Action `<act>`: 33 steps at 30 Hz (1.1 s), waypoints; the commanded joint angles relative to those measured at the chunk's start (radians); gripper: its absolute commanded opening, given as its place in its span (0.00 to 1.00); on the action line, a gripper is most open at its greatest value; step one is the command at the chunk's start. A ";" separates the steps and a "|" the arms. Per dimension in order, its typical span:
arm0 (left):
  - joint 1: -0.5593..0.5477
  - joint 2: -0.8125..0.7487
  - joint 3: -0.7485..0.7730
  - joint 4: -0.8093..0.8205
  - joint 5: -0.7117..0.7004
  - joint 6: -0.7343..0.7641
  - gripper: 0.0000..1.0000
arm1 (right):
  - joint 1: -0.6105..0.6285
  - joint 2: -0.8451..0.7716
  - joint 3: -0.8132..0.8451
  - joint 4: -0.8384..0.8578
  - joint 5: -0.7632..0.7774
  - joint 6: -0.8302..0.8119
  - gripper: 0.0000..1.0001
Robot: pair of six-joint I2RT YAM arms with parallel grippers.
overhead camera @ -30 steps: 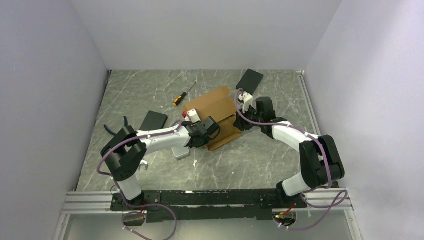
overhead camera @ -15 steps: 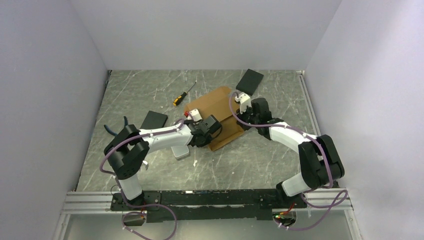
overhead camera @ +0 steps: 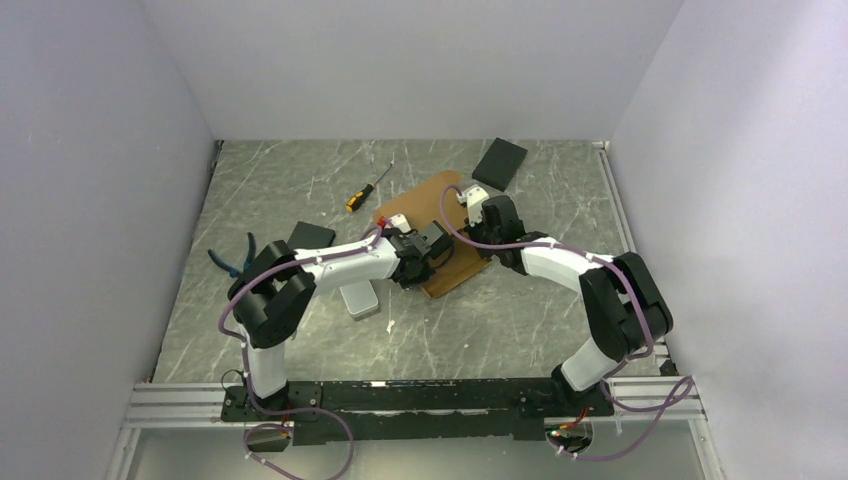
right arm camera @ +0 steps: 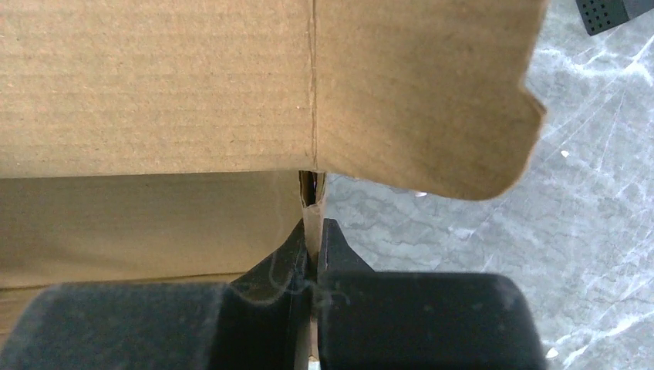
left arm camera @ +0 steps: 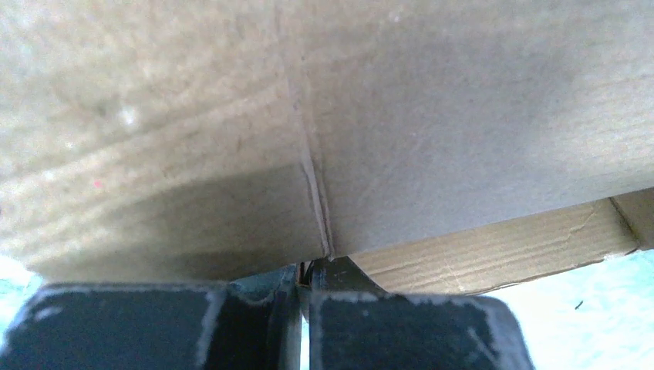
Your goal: Fold the paper box
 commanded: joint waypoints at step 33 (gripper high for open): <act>0.017 0.118 -0.015 -0.054 0.089 -0.019 0.00 | -0.013 0.064 0.135 -0.214 -0.089 -0.089 0.31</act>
